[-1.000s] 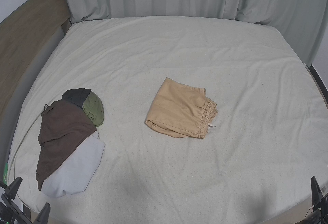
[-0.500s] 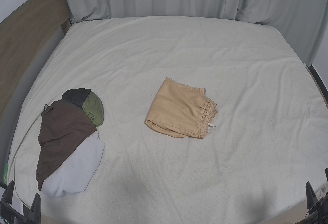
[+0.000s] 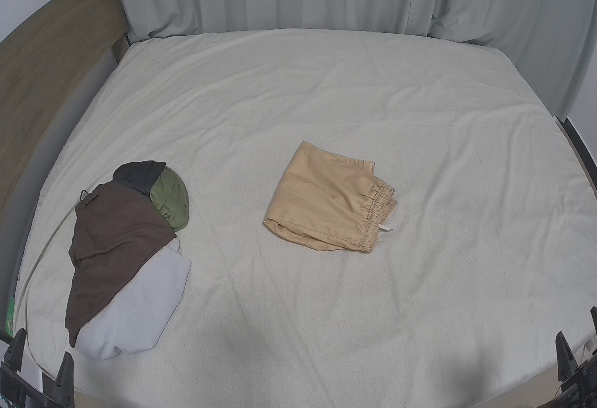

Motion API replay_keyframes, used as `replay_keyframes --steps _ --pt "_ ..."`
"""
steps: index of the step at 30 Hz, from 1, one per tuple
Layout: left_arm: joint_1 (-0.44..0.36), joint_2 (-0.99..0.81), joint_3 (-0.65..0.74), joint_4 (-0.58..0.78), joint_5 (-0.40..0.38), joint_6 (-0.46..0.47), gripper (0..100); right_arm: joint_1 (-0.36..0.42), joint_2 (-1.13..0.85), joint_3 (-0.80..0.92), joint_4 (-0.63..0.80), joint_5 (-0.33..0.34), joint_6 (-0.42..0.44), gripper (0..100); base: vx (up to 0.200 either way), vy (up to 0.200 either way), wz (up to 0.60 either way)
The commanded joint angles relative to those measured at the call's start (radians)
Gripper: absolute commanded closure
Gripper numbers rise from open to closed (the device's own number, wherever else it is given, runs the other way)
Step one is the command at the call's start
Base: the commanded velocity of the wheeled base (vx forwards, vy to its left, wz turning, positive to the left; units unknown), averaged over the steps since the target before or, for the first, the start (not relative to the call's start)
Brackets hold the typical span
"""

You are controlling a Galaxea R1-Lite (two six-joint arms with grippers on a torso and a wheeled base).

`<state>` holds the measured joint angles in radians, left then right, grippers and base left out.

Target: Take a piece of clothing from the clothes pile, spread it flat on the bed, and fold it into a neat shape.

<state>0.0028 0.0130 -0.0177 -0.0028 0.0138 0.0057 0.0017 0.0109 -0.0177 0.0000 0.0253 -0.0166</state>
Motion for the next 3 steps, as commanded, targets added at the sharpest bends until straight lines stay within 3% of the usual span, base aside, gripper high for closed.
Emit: replay_keyframes --steps 1,3 --pt "0.000 -0.013 0.018 0.000 0.000 0.000 0 0.001 -0.011 0.018 0.000 -0.001 0.003 0 0.000 0.000 0.00" --pt "0.000 -0.013 0.018 0.000 0.000 0.000 0 0.001 -0.011 0.018 -0.002 -0.005 0.020 0 0.000 0.000 0.00"
